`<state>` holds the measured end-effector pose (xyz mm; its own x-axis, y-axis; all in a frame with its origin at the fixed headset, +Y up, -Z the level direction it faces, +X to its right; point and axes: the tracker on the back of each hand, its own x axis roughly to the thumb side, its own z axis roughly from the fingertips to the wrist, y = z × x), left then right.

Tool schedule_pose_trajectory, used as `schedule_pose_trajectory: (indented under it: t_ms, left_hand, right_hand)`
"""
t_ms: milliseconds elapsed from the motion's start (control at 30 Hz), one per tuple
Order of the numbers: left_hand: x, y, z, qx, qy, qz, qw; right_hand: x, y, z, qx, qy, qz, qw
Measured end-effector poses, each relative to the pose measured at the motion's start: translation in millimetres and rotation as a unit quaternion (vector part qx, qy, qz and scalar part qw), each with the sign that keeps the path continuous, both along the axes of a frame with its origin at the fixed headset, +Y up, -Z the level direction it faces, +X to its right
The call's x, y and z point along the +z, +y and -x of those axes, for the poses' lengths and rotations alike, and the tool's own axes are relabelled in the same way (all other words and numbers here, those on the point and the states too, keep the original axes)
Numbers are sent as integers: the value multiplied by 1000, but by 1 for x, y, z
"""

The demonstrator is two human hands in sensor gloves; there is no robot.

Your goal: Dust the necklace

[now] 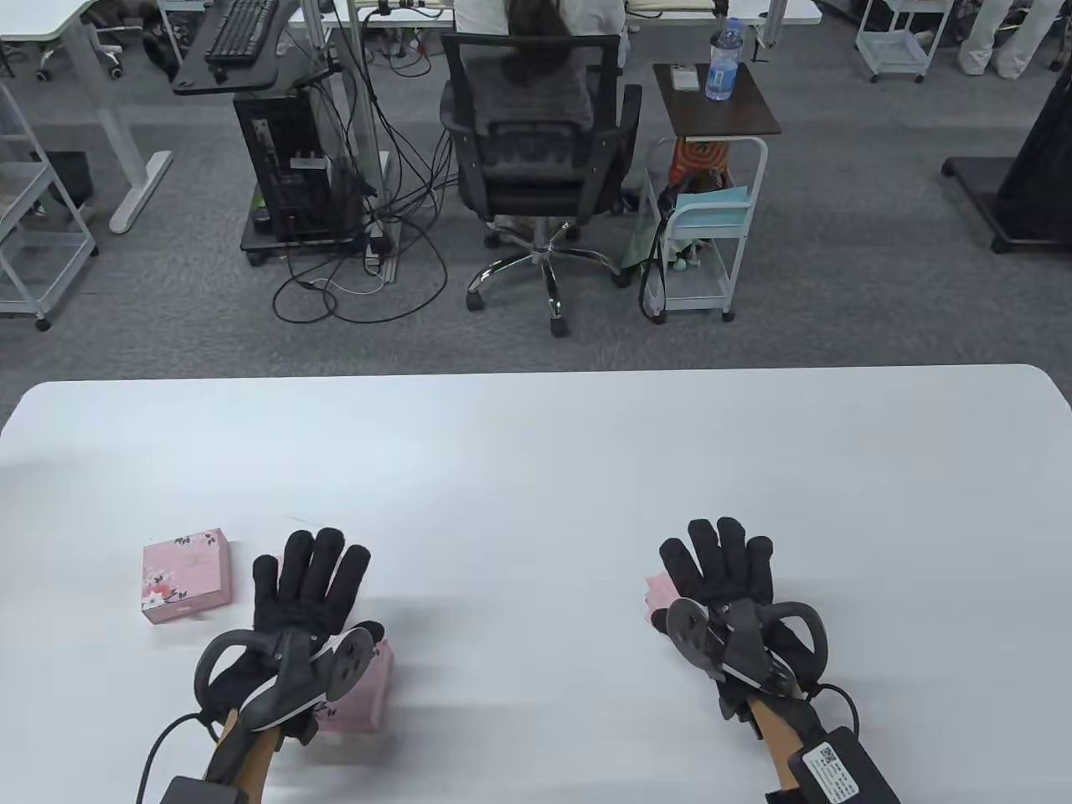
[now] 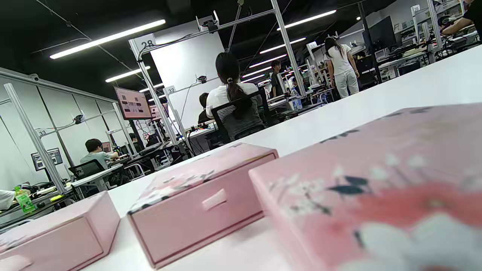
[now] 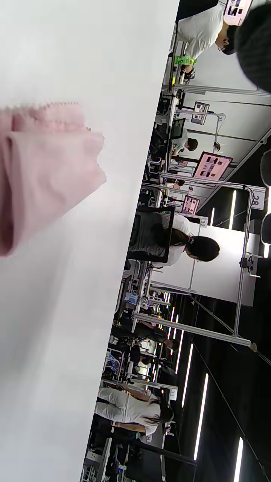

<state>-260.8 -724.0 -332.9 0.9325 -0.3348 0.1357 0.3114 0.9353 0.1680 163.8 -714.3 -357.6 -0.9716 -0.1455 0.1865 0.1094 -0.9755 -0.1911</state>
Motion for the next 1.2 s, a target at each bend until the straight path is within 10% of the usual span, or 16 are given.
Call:
schedule_pose_trajectory:
  t_ms: [433, 767, 1200]
  left_hand:
    - [3, -3, -9, -25, -53, 106, 993]
    - [0, -38, -5, -208, -37, 354, 911]
    - [-6, -20, -36, -293, -13, 328, 898]
  right_hand:
    - [1, 9, -4, -30, -3, -11, 999]
    - [0, 8, -2, -27, 4, -13, 1000]
    - [1, 16, -1, -39, 8, -26, 999]
